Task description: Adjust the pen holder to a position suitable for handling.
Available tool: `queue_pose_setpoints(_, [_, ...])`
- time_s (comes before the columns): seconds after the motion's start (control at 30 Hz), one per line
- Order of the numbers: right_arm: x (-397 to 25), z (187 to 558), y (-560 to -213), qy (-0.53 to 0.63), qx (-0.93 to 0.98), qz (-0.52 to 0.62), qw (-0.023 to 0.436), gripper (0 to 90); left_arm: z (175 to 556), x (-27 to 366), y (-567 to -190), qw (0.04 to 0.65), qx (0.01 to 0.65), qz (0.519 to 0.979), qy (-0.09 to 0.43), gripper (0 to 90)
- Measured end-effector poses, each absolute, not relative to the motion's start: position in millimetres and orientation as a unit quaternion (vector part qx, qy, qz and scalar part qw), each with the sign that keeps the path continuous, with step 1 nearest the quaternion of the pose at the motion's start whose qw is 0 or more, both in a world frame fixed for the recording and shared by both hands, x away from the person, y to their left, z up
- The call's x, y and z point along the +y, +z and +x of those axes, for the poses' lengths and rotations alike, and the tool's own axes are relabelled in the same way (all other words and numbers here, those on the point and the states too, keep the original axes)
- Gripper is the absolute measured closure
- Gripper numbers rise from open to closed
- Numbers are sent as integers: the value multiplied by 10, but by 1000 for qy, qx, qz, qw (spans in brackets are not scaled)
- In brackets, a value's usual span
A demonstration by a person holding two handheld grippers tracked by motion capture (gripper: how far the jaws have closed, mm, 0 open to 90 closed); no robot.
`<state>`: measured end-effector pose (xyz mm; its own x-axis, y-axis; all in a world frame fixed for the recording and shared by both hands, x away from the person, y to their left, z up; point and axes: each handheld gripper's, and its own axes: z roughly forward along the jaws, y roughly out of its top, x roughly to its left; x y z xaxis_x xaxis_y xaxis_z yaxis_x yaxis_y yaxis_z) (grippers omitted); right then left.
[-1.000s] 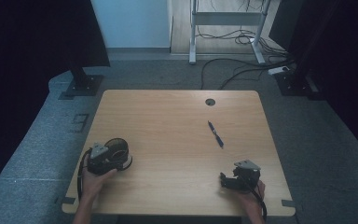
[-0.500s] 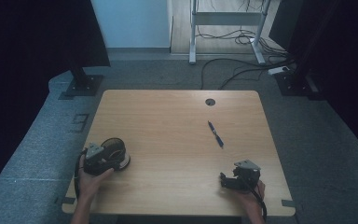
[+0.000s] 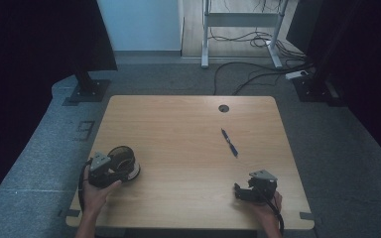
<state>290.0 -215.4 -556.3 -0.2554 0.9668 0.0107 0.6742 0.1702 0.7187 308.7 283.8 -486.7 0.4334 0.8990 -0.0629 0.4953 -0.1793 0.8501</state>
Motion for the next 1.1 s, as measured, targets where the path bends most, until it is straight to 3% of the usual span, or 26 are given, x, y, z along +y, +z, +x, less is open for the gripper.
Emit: queue_pose_setpoints(1.1, [-2157,2896,-5561,313,727,564,236,21,3155,2330,-4656,425,459,743,238,97])
